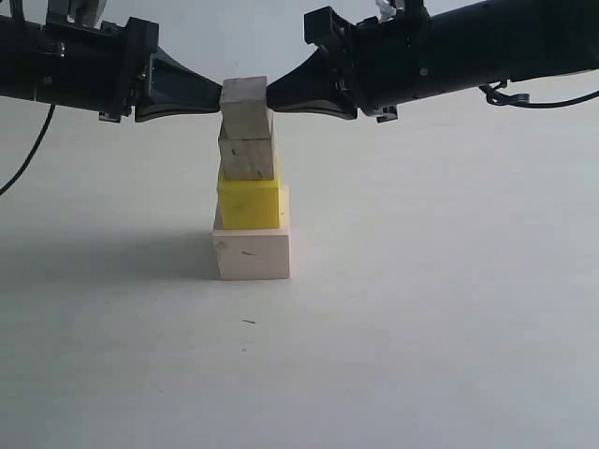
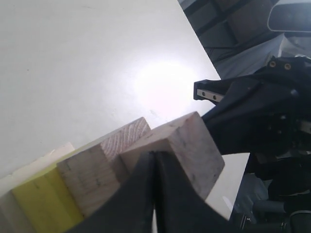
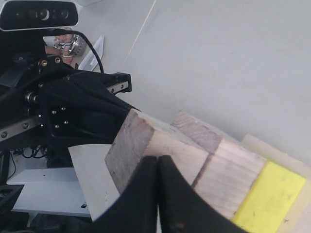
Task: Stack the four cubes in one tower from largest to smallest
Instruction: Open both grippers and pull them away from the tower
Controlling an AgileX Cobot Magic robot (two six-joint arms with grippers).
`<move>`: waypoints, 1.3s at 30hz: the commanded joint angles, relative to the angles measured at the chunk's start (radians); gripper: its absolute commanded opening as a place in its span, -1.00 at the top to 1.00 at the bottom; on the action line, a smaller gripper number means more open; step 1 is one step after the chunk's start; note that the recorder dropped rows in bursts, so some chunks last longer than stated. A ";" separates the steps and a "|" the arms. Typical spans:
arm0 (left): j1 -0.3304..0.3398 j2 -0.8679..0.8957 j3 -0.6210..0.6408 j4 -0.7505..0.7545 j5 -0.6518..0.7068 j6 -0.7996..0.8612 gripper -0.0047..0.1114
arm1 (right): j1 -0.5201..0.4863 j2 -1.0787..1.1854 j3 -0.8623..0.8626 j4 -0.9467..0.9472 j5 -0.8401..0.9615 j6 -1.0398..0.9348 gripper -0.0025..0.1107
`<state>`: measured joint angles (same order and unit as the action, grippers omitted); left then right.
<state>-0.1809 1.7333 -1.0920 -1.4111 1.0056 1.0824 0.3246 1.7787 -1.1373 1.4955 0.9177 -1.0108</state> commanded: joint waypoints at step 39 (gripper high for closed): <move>0.043 -0.015 -0.012 0.020 0.015 -0.014 0.92 | 0.000 0.024 0.001 0.019 -0.076 -0.035 0.96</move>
<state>-0.1522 1.7333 -1.0959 -1.3886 1.0080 1.0722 0.3246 1.8133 -1.1373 1.5227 0.8622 -1.0356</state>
